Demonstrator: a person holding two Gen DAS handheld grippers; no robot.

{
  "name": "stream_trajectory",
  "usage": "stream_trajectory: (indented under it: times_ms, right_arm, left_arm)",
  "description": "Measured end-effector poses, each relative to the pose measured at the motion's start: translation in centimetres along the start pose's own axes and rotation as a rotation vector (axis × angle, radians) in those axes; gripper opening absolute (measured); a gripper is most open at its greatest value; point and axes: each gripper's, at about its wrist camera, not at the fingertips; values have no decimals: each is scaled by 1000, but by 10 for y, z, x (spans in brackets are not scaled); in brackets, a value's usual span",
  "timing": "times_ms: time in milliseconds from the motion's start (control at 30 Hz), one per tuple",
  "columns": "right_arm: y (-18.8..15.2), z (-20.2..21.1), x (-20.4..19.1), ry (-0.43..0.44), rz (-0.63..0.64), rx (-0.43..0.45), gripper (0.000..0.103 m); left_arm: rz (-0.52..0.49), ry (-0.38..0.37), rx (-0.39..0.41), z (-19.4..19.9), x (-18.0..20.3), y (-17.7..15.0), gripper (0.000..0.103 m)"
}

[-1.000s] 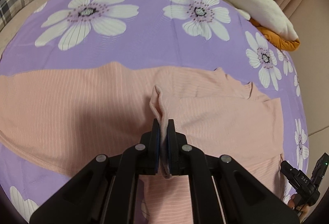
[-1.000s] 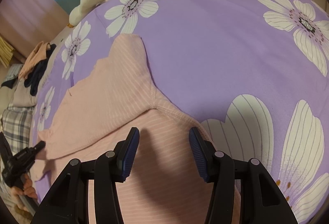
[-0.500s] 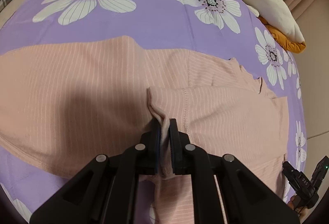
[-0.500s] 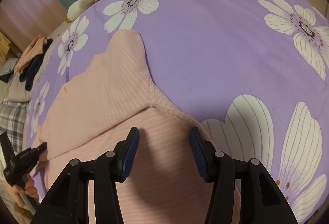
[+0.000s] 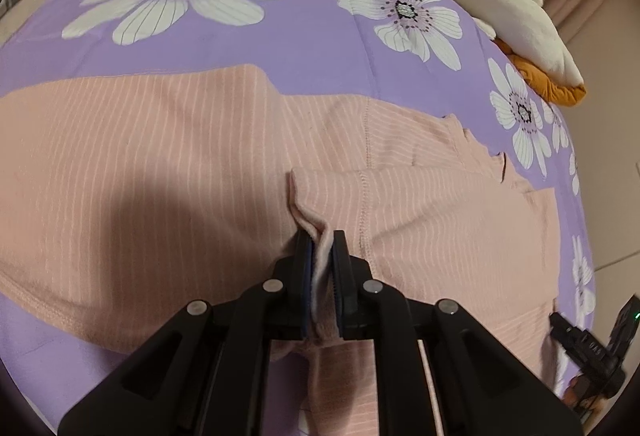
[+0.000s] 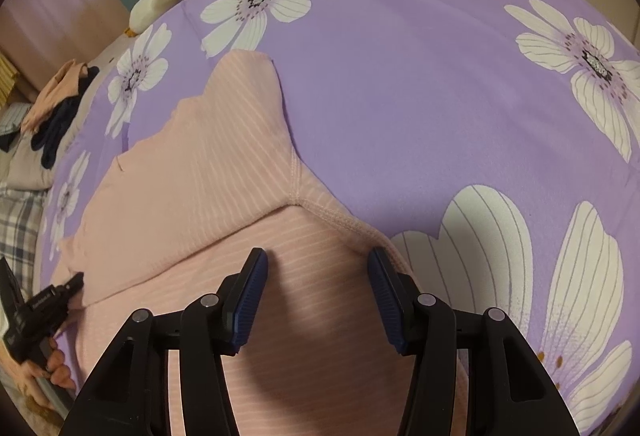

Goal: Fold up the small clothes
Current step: 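Lower the sleeve onto the shirt back and open the right gripper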

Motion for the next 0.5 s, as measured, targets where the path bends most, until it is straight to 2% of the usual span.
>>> stream_trajectory:
  times_ms: [267,367,500]
  right_arm:
    - [0,-2,-3,-15,18,-6,53]
    - [0,-3,-7,-36,39,-13,53]
    - [0,-5,-12,-74,57,-13,53]
  left_arm:
    - [17,2,4,-1,-3,0,12]
    - [-5,4,2,-1,0,0,12]
    - [18,-18,-4,-2,-5,0,12]
Point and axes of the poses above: each gripper's, at about its wrist camera, not at the fingertips, and z roughly against the way its jaws point, x to its right, y to its top, and after that the axes turned 9 degrees about x, right-handed
